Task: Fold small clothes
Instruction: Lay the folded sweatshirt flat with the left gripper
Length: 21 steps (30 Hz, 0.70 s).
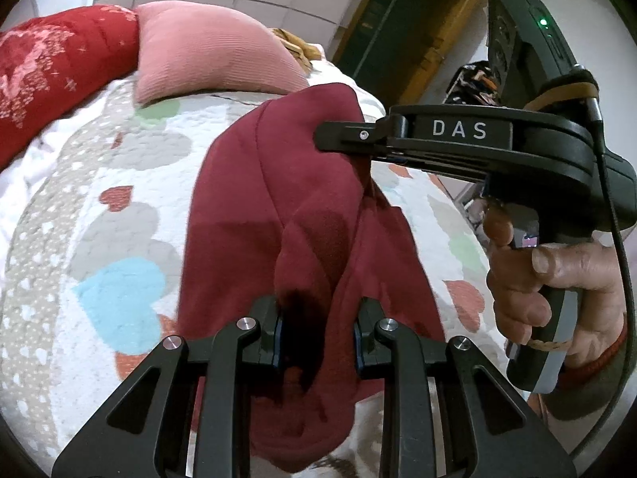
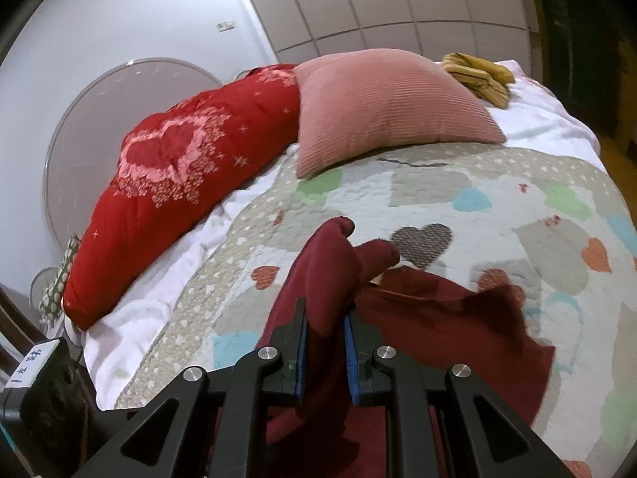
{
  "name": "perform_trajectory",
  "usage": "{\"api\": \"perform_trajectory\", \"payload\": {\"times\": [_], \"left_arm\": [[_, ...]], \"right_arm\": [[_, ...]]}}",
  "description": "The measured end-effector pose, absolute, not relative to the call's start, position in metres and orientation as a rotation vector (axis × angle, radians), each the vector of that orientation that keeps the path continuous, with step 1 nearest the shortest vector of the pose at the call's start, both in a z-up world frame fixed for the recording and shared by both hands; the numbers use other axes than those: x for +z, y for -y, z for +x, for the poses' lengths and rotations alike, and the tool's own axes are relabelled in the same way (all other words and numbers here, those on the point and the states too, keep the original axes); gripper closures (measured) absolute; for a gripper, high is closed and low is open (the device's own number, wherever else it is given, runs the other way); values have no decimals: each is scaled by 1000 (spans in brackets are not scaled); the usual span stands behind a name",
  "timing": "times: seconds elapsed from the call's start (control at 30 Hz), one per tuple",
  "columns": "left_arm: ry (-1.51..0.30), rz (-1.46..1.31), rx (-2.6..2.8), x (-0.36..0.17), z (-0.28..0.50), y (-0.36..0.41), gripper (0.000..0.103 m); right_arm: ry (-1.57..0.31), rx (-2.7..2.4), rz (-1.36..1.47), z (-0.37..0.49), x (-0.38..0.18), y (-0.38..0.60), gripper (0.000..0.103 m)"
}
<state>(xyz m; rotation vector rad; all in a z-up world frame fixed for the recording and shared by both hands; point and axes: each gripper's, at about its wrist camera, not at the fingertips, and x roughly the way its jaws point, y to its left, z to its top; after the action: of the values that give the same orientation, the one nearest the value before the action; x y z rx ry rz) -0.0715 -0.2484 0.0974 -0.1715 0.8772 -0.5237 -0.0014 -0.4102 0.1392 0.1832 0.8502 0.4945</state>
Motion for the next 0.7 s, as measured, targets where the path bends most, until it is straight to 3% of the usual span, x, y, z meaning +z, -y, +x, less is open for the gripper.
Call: {"api": "perform_trajectory", "payload": {"times": [0.7], "left_arm": [[-933, -88, -590, 86, -67, 334, 80]], "right_arm": [[-862, 391, 211, -10, 122, 496, 89]]}}
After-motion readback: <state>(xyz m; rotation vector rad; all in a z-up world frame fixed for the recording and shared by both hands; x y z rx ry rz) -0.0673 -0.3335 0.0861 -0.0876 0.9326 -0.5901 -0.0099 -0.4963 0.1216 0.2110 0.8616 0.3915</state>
